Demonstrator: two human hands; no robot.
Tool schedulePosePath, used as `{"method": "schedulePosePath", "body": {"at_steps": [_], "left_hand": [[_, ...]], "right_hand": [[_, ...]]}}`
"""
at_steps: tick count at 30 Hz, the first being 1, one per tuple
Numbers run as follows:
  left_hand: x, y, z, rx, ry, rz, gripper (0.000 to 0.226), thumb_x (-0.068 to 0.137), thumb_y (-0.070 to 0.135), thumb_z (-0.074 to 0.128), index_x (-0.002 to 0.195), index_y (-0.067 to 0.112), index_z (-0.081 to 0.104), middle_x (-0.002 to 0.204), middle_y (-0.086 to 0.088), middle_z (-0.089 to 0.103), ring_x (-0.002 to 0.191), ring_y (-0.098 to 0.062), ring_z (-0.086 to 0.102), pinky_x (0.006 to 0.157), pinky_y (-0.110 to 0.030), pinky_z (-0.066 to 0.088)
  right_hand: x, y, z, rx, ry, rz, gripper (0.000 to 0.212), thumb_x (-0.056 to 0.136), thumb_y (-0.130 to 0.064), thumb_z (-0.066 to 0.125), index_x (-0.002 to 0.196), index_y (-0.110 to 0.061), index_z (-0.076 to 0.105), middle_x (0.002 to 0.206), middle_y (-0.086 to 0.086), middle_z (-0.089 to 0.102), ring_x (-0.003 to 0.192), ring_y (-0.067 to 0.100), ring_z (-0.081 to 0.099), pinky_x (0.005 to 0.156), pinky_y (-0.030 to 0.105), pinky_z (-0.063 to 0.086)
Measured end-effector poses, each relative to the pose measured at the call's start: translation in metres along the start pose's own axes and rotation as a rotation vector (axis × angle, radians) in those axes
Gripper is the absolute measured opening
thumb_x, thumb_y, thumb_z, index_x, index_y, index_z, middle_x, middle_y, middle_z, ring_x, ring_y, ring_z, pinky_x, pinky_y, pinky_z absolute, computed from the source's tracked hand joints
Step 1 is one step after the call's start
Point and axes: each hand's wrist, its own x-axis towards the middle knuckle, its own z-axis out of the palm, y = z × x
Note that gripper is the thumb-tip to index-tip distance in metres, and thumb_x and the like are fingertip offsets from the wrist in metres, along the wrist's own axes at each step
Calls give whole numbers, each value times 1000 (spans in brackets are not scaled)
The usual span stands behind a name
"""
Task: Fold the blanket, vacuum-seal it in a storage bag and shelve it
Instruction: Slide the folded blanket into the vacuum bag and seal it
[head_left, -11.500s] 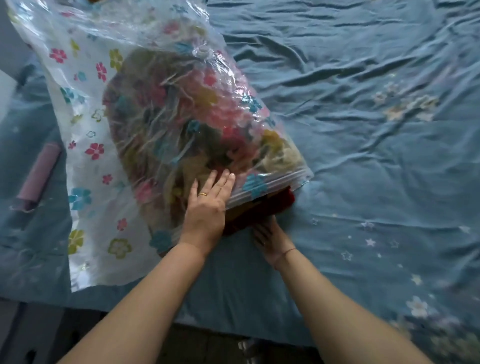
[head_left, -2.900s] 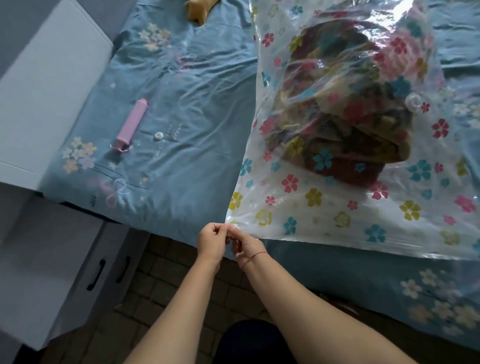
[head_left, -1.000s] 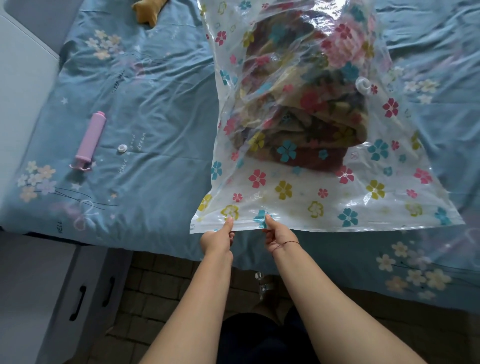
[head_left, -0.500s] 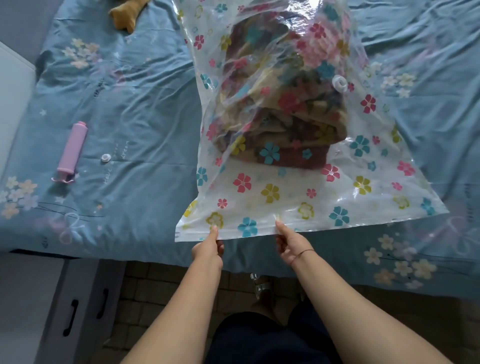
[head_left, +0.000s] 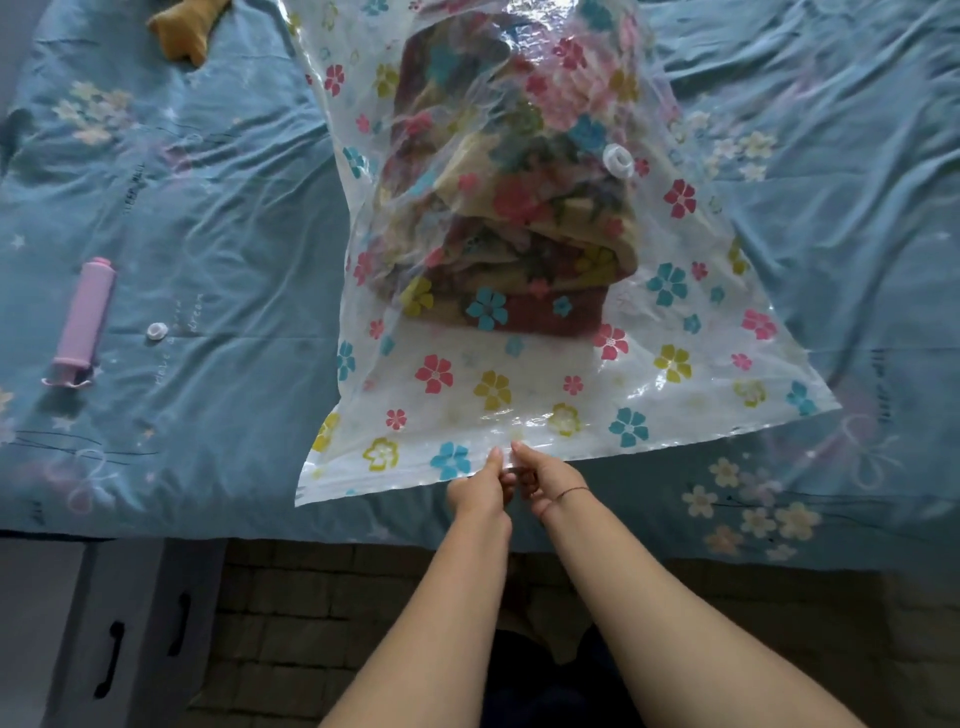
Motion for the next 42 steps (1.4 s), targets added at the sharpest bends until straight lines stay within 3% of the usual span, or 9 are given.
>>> {"method": "schedulePosePath", "body": {"at_steps": [9,16,19,22,24,27,33,37,42], "left_hand": [[10,12,-15,26,29,-28,22,85,14,73,98,2,61,65,-4,60,52,-8,57,41,-15,47],[14,13,-11,54,88,-29,18,86,13,72,90,2,58,65,-5,57,53,-10,53,41,-15,46],[14,14,6,-8,206,-36,26,87,22,71,92,1,55,70,-6,58,56,-13,53,50,-23,48],[4,-1,44,-70,99,-121,44,81,36,76,104,4,59,88,-9,63,72,-22,62,59,-32,54],[-12,-20,74,-73,-15,-190,42,80,38,77,100,6,60,87,-10,62,71,-22,61,50,-28,50],[-20,-51,110,-80,-155,-219,55,70,40,83,108,3,67,93,-14,71,72,-26,68,46,-25,50],[-16,-60,116,-40,2,-64,49,69,27,86,100,-5,66,83,-16,70,69,-26,66,60,-28,51],[-16,-56,118,-6,28,-59,30,77,23,81,77,4,58,63,-5,57,49,-13,48,49,-24,43],[-18,-51,113,27,60,-63,32,79,25,79,81,5,55,60,-3,53,49,-11,45,52,-21,44]], "right_hand": [[11,-49,-47,40,92,46,29,91,-12,63,68,-16,47,39,-8,40,25,1,31,28,10,21],[17,-75,-85,1,75,8,18,91,-14,66,76,-15,55,58,-5,45,29,-1,38,31,9,29],[20,-68,-86,4,75,14,16,87,-19,71,76,-15,59,49,-6,56,34,1,49,35,12,40],[18,-71,-89,-59,67,-6,14,85,-23,73,80,-15,61,61,-4,59,51,7,53,50,18,40],[16,-73,-89,-70,26,-3,13,84,-21,73,81,-14,62,67,-1,59,60,10,51,56,21,37],[15,-76,-89,-32,-9,-18,12,82,-16,74,84,-8,66,79,7,66,70,17,61,63,26,45],[16,-82,-96,-84,0,-45,10,79,-6,76,79,-6,67,60,2,61,49,8,49,44,17,36],[23,-88,-104,-40,62,-35,16,79,-7,77,73,-7,63,54,0,54,38,5,42,38,16,34],[31,-110,-131,-6,117,-41,22,77,-11,79,69,-11,58,51,-2,53,36,3,43,34,14,35]]}}
